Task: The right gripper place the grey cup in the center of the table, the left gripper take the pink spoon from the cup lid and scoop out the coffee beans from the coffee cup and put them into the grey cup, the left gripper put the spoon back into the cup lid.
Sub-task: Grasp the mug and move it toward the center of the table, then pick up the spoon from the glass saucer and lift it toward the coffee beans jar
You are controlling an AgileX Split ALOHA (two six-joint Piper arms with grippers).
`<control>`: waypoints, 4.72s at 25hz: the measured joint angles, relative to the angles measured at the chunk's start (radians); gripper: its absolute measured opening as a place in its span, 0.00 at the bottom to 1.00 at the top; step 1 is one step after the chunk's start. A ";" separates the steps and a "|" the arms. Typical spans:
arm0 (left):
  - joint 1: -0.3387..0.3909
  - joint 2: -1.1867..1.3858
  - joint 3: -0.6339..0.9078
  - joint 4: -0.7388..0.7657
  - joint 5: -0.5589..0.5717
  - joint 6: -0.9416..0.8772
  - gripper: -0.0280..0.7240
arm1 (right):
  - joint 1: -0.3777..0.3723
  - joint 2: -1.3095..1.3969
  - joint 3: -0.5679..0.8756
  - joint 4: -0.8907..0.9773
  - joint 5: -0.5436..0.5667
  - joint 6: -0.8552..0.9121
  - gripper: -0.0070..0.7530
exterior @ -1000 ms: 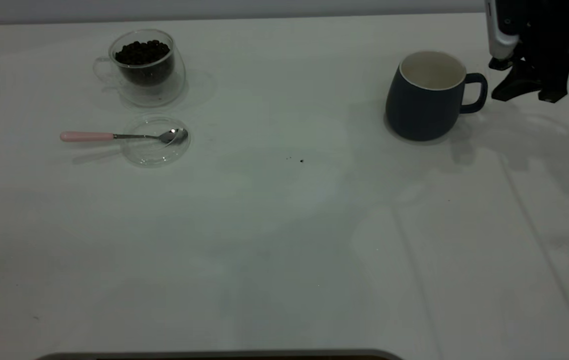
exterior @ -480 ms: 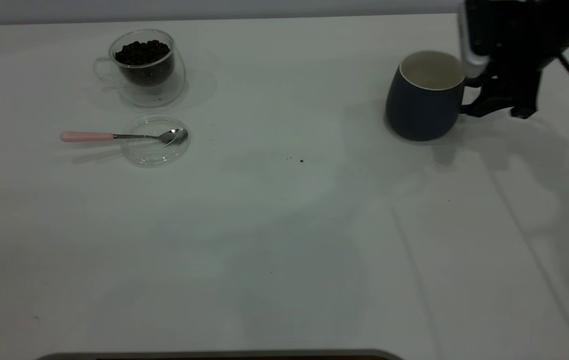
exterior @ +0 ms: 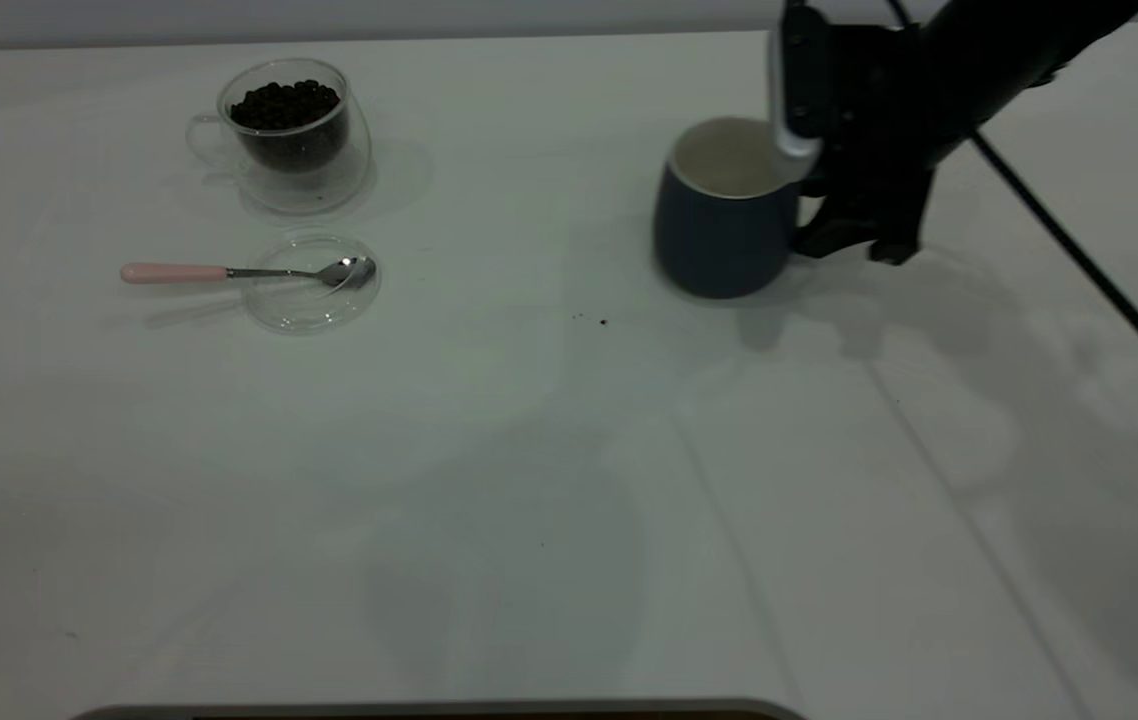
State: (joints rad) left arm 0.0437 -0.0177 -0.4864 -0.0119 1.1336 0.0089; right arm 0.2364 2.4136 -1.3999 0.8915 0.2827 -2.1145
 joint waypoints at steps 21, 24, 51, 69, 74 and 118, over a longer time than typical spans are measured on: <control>0.000 0.000 0.000 0.000 0.000 0.001 0.82 | 0.114 0.037 -0.063 0.191 -0.024 0.015 0.64; 0.000 0.000 0.000 0.000 0.000 0.001 0.82 | 0.086 0.012 -0.063 0.191 -0.022 0.087 0.64; 0.000 0.000 0.000 0.000 0.000 0.000 0.82 | -0.052 -1.119 0.760 -0.172 0.244 1.458 0.64; 0.000 0.000 0.000 0.000 0.000 0.000 0.82 | -0.168 -1.941 0.789 -0.830 0.849 2.086 0.64; 0.000 0.000 0.000 0.000 0.000 0.001 0.82 | -0.168 -2.113 0.852 -0.857 0.849 2.104 0.64; 0.000 0.059 -0.006 -0.016 -0.022 -0.153 0.82 | -0.168 -2.380 0.930 -0.862 0.844 2.104 0.64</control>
State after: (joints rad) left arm 0.0437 0.0416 -0.4921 -0.0274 1.1118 -0.1444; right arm 0.0680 0.0332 -0.4702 0.0291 1.1262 -0.0102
